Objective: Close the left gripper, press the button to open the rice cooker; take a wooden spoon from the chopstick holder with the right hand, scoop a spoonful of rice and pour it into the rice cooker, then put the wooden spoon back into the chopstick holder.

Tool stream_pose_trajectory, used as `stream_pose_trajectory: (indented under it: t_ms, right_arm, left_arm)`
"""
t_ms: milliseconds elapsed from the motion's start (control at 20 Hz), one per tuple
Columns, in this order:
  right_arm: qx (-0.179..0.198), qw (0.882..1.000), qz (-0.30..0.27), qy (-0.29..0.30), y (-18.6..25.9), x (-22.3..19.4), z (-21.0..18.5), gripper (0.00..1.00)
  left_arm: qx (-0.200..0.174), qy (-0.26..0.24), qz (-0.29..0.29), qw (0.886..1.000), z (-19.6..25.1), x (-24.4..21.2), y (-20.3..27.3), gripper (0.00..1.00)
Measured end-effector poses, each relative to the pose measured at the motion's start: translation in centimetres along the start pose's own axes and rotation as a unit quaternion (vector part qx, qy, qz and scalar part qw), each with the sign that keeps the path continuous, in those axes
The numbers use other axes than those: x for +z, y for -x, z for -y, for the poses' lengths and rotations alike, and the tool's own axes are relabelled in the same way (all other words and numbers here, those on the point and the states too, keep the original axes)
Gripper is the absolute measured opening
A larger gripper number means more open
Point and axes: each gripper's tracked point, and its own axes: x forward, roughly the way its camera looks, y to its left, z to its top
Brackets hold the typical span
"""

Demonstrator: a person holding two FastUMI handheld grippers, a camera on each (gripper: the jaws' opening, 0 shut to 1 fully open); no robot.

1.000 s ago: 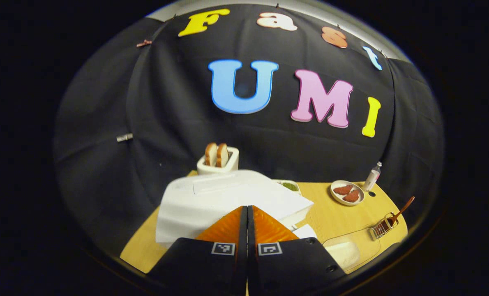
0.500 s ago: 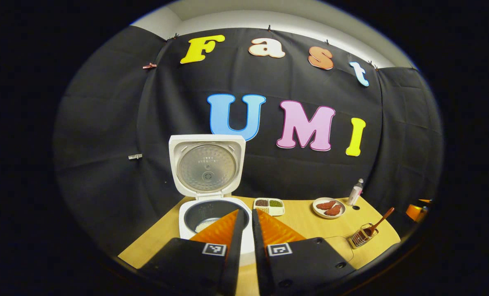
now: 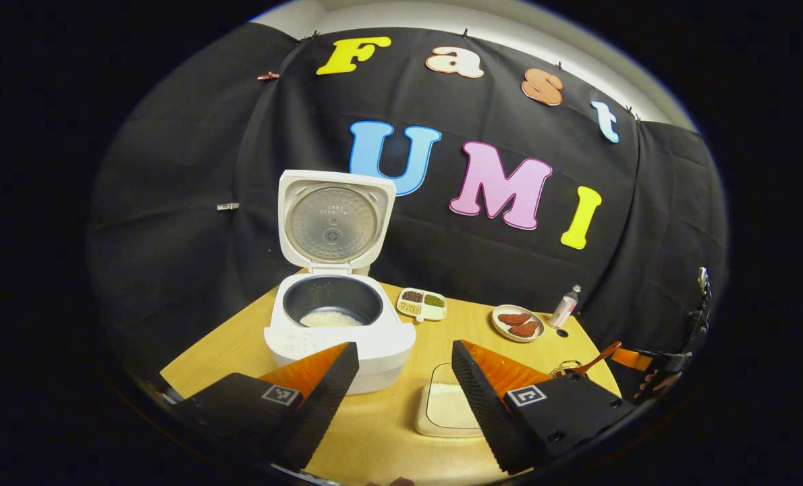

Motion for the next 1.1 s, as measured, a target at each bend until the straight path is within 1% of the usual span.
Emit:
stream_pose_trajectory:
  t_ms: [150, 300, 400, 550, 700, 750, 800, 850, 900, 950, 1000, 1050, 1100]
  right_arm:
    - [0.006, 0.999, -0.033, -0.032, -2.8, -1.4, 0.7, 0.99]
    - [-0.001, 0.998, -0.049, -0.038, -6.0, -2.5, 1.9, 0.99]
    - [0.008, 0.997, -0.061, -0.049, -7.9, -3.3, 1.9, 0.99]
    - [0.007, 0.996, -0.059, -0.065, -10.3, -3.3, 2.6, 0.99]
    - [0.015, 0.993, -0.06, -0.096, -12.2, -3.4, 2.5, 0.94]
    - [0.016, 0.992, -0.063, -0.107, -12.7, -3.5, 2.5, 0.89]
    - [0.023, 0.991, -0.065, -0.117, -13.0, -3.5, 2.3, 0.79]
    - [0.033, 0.989, -0.066, -0.126, -13.0, -3.4, 1.7, 0.75]
    - [0.034, 0.989, -0.066, -0.13, -13.1, -3.3, 1.7, 0.57]
    - [0.035, 0.989, -0.065, -0.129, -13.3, -3.2, 1.6, 0.54]
    - [0.027, 0.99, -0.065, -0.126, -13.1, -3.2, 1.9, 0.34]
    - [0.02, 0.989, -0.07, -0.128, -13.4, -3.8, 2.0, 0.33]
    - [0.022, 0.987, -0.079, -0.141, -12.3, -4.0, 1.9, 0.27]
  left_arm:
    - [0.023, -0.011, -0.015, 1.0, 0.7, -1.1, -0.1, 0.96]
    - [0.035, -0.005, -0.034, 0.999, 1.9, -1.9, -0.2, 0.96]
    - [0.045, -0.006, -0.041, 0.998, 2.7, -2.4, -0.3, 0.96]
    - [0.062, -0.007, -0.051, 0.997, 3.5, -3.4, 0.0, 0.96]
    - [0.071, 0.003, -0.064, 0.995, 4.5, -4.7, 0.3, 0.96]
    - [0.075, 0.005, -0.067, 0.995, 4.6, -5.1, 0.5, 0.96]
    - [0.078, 0.007, -0.07, 0.994, 4.8, -5.4, 0.6, 0.96]
    - [0.08, 0.01, -0.073, 0.994, 5.0, -5.9, 0.8, 0.96]
    - [0.081, 0.011, -0.076, 0.994, 5.1, -6.1, 1.0, 0.96]
    - [0.083, 0.01, -0.077, 0.994, 5.2, -6.4, 1.2, 0.96]
    - [0.085, 0.008, -0.078, 0.993, 5.3, -6.5, 1.3, 0.96]
    - [0.086, 0.007, -0.077, 0.993, 5.4, -6.7, 1.4, 0.96]
    - [0.085, 0.006, -0.077, 0.993, 5.5, -6.8, 1.6, 0.96]
